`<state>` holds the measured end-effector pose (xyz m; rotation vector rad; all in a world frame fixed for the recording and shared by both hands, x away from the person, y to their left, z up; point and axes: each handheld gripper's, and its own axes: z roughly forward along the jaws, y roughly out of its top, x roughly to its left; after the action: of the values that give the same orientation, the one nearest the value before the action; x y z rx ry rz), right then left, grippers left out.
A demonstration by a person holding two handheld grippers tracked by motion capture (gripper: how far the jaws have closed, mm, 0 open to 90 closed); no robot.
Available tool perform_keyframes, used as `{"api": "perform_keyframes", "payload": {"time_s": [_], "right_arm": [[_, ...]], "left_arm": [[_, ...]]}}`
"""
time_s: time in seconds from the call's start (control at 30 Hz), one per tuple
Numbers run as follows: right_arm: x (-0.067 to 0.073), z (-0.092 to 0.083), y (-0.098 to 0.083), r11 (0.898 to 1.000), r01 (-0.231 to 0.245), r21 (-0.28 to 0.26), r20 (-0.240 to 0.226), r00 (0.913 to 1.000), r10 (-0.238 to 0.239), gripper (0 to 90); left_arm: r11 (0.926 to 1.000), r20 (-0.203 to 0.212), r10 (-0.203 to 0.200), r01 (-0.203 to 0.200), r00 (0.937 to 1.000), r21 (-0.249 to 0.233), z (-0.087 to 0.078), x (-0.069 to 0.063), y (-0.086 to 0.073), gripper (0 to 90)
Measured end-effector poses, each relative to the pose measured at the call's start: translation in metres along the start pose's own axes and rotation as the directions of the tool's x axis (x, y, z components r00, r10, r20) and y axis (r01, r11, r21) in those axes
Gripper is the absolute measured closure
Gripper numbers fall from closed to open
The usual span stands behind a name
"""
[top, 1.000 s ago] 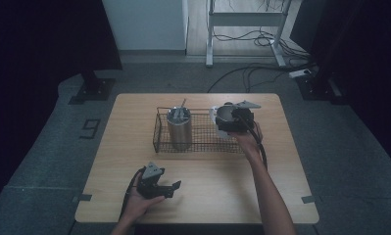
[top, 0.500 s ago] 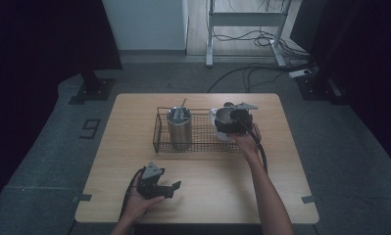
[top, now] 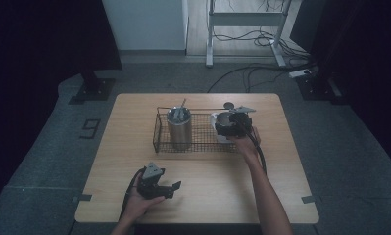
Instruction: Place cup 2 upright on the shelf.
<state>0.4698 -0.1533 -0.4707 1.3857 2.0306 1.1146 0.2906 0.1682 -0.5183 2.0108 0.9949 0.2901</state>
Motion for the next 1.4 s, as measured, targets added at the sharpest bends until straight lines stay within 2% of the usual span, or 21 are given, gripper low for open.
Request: {"api": "perform_keyframes", "payload": {"time_s": [0.33, 0.83, 1.4], "right_arm": [[-0.001, 0.005, -0.004, 1.0, 0.0, 0.018, 0.004, 1.0, 0.0, 6.6], [0.002, 0.01, -0.006, 0.999, 0.027, 0.045, 0.014, 0.9995, -0.027, 6.6], [0.002, 0.013, -0.006, 0.996, 0.022, 0.086, 0.025, 0.9994, -0.025, 6.5]], "left_arm": [[1.0, 0.001, 0.002, -0.002, 1.0, 0.004, 0.001, -0.001, -0.001, 15.1], [1.0, 0.003, 0.003, -0.003, 1.0, 0.008, 0.002, -0.001, -0.001, 15.1], [0.9999, 0.002, 0.004, -0.004, 1.0, 0.014, 0.003, -0.001, -0.002, 15.1]]}}
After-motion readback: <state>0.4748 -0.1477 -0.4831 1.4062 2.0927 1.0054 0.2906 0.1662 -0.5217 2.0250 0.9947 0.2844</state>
